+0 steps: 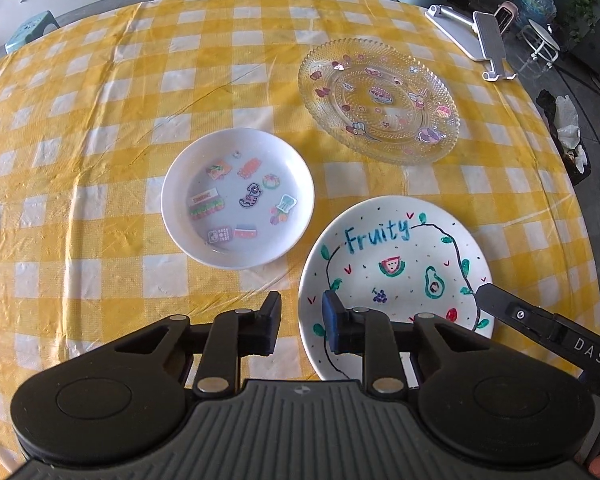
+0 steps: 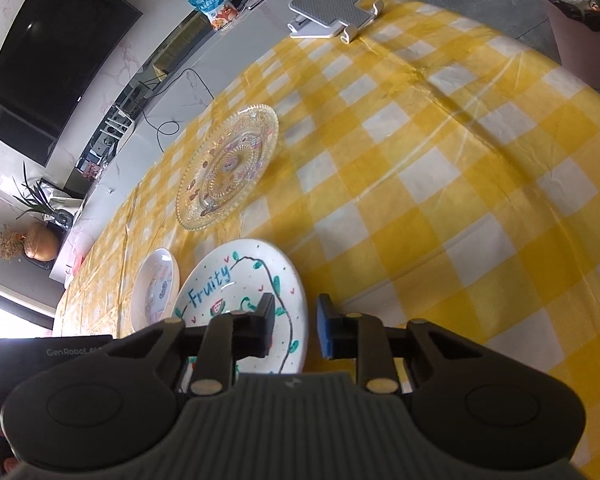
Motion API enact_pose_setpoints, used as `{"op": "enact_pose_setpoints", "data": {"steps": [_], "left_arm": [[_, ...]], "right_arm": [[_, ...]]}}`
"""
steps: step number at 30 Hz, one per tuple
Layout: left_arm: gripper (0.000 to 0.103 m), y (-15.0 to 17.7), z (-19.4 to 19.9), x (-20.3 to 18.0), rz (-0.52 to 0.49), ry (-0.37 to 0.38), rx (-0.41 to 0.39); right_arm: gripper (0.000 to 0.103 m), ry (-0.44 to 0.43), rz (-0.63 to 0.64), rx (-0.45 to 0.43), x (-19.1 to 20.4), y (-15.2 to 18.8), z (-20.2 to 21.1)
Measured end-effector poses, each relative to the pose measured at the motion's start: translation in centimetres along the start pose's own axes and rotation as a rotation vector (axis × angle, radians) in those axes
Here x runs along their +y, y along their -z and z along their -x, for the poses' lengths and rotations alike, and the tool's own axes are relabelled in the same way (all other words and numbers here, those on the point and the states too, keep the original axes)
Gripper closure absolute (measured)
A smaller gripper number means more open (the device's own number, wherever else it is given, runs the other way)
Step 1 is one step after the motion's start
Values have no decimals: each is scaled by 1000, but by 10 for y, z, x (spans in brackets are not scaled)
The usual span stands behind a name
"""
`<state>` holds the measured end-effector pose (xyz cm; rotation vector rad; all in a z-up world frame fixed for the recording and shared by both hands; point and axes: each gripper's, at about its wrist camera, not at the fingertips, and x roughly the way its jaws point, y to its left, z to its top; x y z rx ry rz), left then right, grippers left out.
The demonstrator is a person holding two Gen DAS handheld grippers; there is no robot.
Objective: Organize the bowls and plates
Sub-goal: 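Lift the 'Fruity' plate and carry it beside the bowl stack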
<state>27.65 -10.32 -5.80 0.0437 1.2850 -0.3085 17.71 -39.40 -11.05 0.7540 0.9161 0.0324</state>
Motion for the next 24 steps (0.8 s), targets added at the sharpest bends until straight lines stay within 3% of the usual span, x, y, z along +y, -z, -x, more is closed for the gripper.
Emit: {"op": "enact_pose_setpoints", "data": {"steps": [6,17,24], "left_arm": [[85,1,-6,0,12,41,12],[87,6,4,-4,33,28,-2],[87,23,24,-9,45,45,-31]], "right_arm": [[89,19,0,-5,1,1,-1],[96,42,33,-18,4,4,5],[96,7,-21,-8,-7,11,18]]}}
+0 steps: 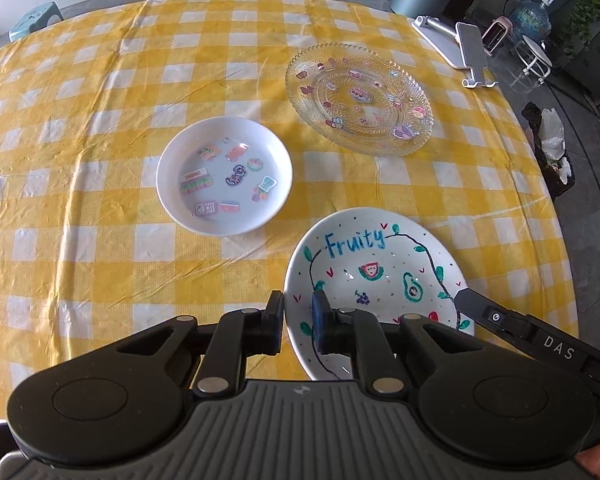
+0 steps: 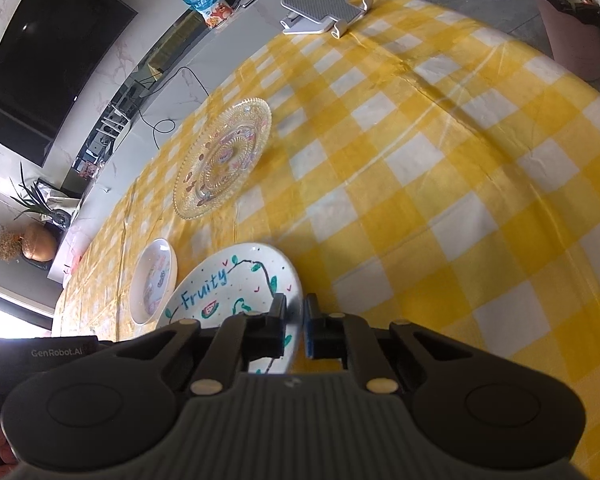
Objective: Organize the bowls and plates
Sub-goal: 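Lift the 'Fruity' plate and carry it beside the bowl stack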
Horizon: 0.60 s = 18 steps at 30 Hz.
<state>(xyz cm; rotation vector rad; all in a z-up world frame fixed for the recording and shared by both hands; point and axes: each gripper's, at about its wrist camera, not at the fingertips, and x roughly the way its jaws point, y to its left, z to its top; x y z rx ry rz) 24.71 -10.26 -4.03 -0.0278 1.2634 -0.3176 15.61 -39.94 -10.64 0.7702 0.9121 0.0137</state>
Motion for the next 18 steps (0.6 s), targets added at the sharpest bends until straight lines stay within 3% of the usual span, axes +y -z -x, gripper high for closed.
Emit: {"op": "enact_pose_setpoints", "data": {"steps": [18], "left_arm": [[87,82,42,-27,31,24,-113]], "right_arm": [[96,43,68,-14,-7,35,61]]}}
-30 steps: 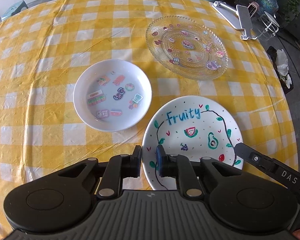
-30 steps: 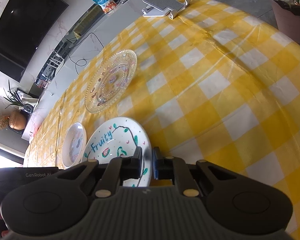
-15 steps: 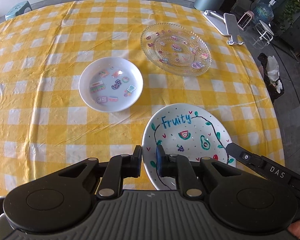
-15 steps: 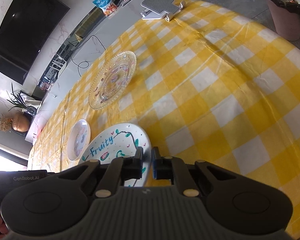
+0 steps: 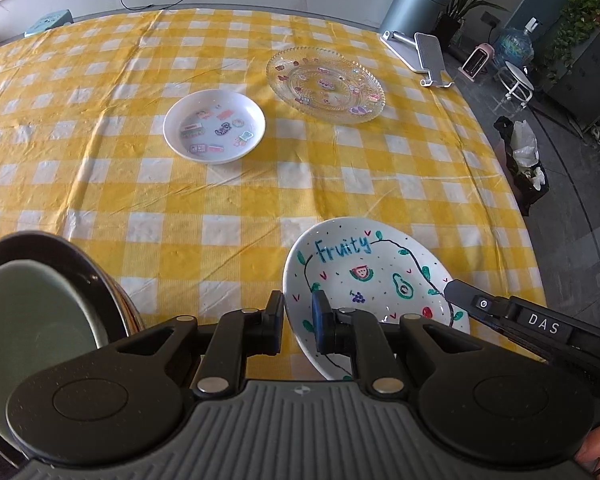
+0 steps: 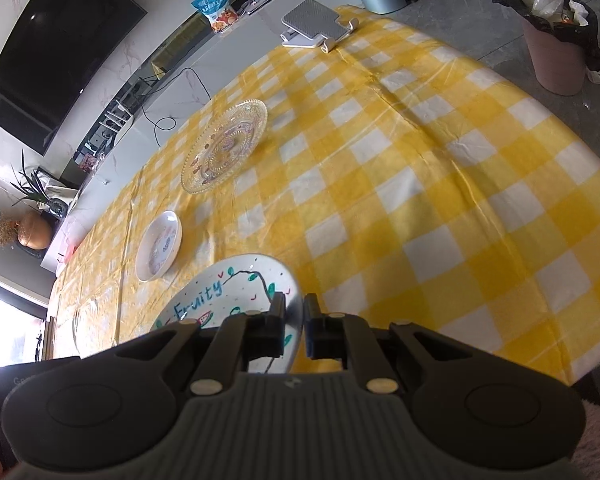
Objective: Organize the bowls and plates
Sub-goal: 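Lift the 'Fruity' plate and carry it beside the bowl stack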
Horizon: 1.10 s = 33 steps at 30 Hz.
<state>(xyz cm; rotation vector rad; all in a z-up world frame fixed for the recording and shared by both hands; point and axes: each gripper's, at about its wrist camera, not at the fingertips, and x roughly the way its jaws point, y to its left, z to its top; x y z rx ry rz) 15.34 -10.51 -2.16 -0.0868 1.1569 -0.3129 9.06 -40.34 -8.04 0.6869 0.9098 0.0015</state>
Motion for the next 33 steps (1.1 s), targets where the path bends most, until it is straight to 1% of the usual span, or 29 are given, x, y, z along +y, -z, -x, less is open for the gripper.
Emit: {"op": "enact_pose_setpoints", "data": {"steps": [6,11,15,23,28,33], "left_arm": [[87,22,-1,-2,0,-38,-25],[87,32,-4,5,33,-36,-25],[87,37,-6,7,32,-48,-32],[87,46,-15,8,16,-70,-27],[87,47,-16,7,6,-81,-42],[87,46,-19,3,-9,-108,-61]], "right_arm": [[96,8,24,24,-2,11,2],[96,17,71,32,2,17,0],[96,21,98,34,5,20,-1],[95,76,185,29,17,26,-8],[93,94,206,29,20,26,-11],[93,103,225,19,23,27,-14]]}}
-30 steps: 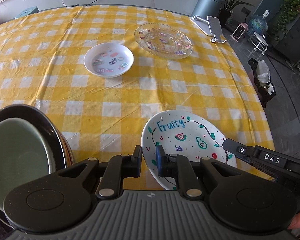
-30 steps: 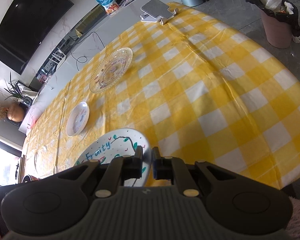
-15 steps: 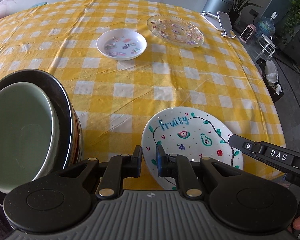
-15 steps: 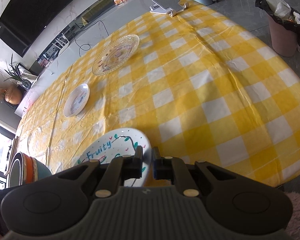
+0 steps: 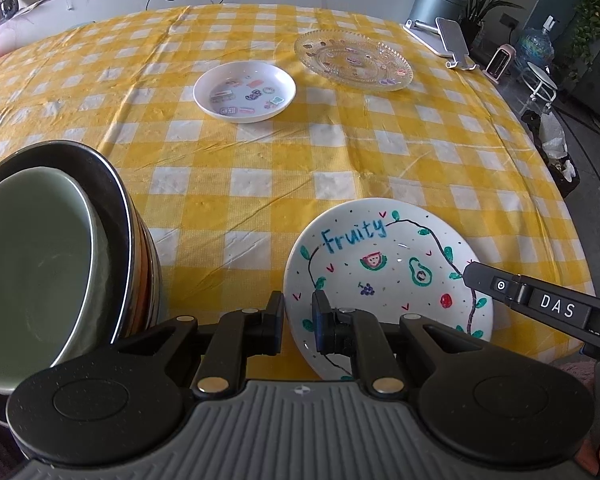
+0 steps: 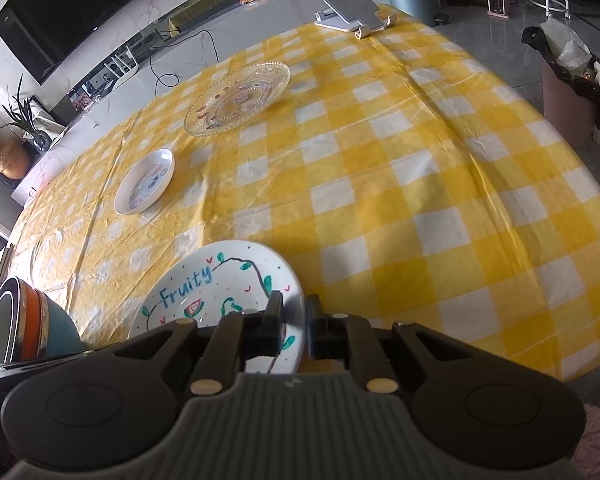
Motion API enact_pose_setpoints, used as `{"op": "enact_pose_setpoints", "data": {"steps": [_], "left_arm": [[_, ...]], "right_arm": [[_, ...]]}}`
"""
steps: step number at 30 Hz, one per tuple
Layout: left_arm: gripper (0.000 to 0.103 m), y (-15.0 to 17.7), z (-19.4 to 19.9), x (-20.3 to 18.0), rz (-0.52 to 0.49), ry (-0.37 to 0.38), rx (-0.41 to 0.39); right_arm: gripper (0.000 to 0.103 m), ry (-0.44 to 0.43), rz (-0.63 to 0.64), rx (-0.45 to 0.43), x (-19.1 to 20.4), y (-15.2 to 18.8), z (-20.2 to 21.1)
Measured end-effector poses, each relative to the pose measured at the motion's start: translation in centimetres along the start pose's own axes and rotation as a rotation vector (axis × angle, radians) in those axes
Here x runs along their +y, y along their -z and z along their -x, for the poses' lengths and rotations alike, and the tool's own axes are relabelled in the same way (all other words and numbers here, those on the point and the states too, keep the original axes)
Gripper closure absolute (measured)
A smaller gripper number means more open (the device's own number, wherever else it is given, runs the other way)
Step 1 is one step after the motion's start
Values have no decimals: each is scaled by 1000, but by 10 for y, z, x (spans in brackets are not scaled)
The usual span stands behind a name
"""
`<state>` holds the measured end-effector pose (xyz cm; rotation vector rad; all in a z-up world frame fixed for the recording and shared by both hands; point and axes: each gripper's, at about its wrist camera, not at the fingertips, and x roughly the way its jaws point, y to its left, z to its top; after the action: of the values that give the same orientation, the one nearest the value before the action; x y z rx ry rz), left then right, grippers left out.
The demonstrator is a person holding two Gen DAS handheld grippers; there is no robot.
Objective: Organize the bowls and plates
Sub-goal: 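Lift the 'Fruity' plate and carry it beside the bowl stack, then lower the 'Fruity' plate onto the table and open both grippers, then move both grippers over to the clear patterned glass plate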
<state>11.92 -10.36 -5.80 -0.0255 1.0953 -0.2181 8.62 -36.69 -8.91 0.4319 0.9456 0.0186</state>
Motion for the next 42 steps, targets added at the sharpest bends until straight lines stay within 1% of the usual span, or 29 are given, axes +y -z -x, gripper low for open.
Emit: {"op": "enact_pose_setpoints", "data": {"steps": [3,8,15,17,18,19,20,22,24,26,30,31,32,36,39,42], "left_arm": [[87,1,-4,-2,-7,-11,0],[86,3,-4,-6,-47,-30,-17],[86,1,-4,-6,-38,-21,-14],[81,1,-2,-6,-41,-18,-24],[75,0,1,-8,-45,-14,-32],[70,-1,4,-9,-49,-9,-39],[67,-2,7,-11,-56,-3,-46],[56,-5,14,-14,-73,12,-60],[52,-10,19,-17,-89,20,-67],[51,-16,23,-19,-107,31,-60],[46,-31,28,-18,-144,50,-37],[45,-35,29,-18,-159,50,-33],[45,-39,30,-18,-176,45,-29],[45,-60,32,-18,-257,-1,-42],[45,-81,35,-12,-266,-18,-46],[45,-104,38,-6,-258,-14,-50]], "right_arm": [[92,15,15,0,3,1,-2],[88,43,45,8,9,2,-6],[87,64,67,1,14,3,-6],[83,70,72,-23,16,4,-3],[83,69,72,-37,16,4,-1],[79,63,68,-53,16,4,2],[71,54,62,-66,15,4,4],[61,37,46,-88,13,3,7],[58,29,25,-107,11,0,9],[55,15,0,-130,8,-3,12],[54,-9,-42,-171,2,-12,12],[52,-8,-47,-178,2,-15,10],[50,-4,-49,-184,1,-19,7],[50,2,-43,-219,1,-36,-2],[50,-13,-46,-247,0,-50,-7],[50,-16,-45,-272,-1,-64,-15]]}}
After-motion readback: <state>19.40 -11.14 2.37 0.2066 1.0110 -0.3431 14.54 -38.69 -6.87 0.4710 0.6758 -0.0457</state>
